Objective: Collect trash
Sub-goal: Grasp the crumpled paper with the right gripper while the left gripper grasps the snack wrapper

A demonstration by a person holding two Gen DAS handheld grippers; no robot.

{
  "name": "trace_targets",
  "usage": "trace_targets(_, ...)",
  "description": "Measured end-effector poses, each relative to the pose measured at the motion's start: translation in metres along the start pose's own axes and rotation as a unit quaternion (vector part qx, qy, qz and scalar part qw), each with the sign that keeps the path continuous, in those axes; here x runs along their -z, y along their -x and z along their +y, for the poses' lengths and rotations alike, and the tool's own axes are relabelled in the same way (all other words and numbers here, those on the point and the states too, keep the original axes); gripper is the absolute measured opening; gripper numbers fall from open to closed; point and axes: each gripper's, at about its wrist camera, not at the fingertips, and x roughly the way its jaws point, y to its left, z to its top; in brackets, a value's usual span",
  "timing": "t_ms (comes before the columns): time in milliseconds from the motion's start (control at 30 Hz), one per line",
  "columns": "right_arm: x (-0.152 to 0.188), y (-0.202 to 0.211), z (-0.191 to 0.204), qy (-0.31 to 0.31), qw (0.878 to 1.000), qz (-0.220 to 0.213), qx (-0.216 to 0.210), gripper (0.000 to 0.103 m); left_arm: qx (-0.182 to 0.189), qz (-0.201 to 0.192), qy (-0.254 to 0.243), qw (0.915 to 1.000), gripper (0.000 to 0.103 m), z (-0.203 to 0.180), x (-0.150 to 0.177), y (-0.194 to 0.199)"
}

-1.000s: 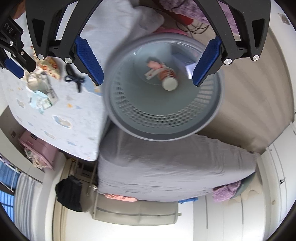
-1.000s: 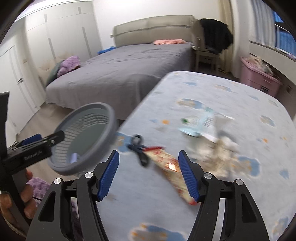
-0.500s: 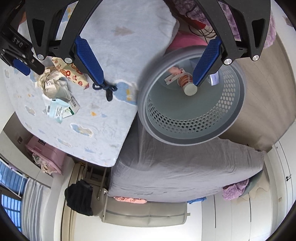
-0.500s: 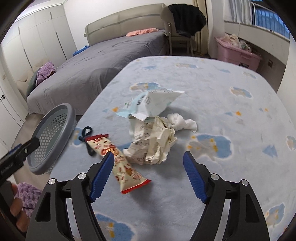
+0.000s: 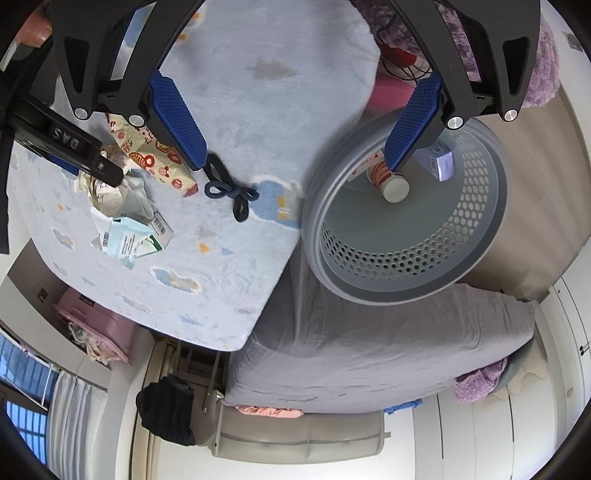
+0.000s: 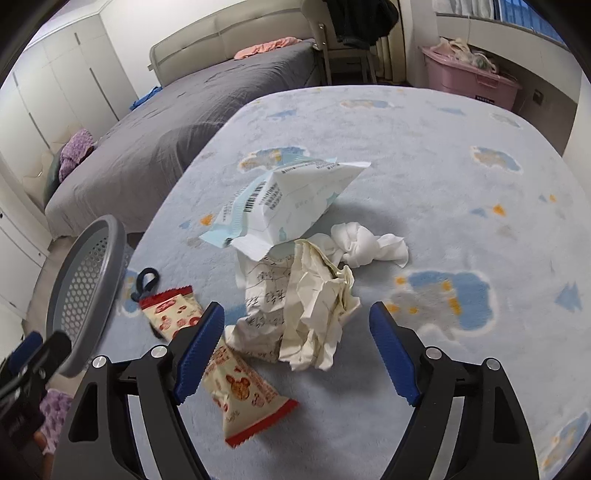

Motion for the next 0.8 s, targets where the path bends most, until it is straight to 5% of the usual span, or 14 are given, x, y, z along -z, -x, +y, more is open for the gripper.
trace_targets(267, 0.000, -0.010, -0.004, -0.009, 1.000, 0.007, -0.009, 0.076, 0.007, 0.010, -0.008, 0.9999, 0.095, -0.010, 0.002, -0.002)
trace_targets(367, 0.002, -0.008, -0.005, -0.006, 1.000, 0.006, -0.022, 0.059, 0.012, 0.015, -0.010, 0.9998, 0.095, -0.015, 0.005, -0.003)
trace_targets(800, 0.017, 0.032, -0.021, 0.007, 1.000, -0.020, -0.013, 0.056, 0.043, 0.024, -0.026, 0.9984, 0.095, -0.043, 0.006, -0.002)
